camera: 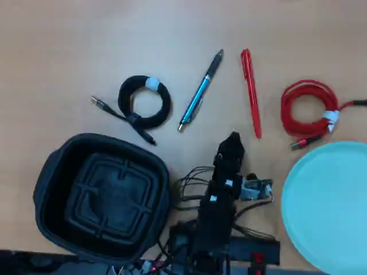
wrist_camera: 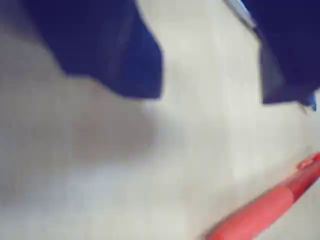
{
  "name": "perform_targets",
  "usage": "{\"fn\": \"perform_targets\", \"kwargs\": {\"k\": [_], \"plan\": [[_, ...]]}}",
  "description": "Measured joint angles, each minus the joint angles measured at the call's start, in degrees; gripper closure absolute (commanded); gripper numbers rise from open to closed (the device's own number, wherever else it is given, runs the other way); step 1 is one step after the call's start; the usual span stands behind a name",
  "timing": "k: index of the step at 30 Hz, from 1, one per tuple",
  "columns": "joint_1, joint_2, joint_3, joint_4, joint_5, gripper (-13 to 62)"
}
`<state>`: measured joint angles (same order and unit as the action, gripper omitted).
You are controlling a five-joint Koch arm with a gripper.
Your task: Put a black charging cable in a black bowl and put a red charging cable in a green bowl
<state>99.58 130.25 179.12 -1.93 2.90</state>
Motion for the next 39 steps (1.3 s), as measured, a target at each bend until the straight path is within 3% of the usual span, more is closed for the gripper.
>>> {"fn": "perform_targets", "kwargs": {"k": [9,19,27,39], "plan": [[-6.68,0.0,-7.21,1.93,1.23,31.0],[-7.91,-1.67,-32.87,37.18,-1.32,31.0],[-11.34,-14.68,-58.1,56.25,-3.52,31.0],[-10.46,-17.84,-61.17,62.84,-3.6,30.7]]}}
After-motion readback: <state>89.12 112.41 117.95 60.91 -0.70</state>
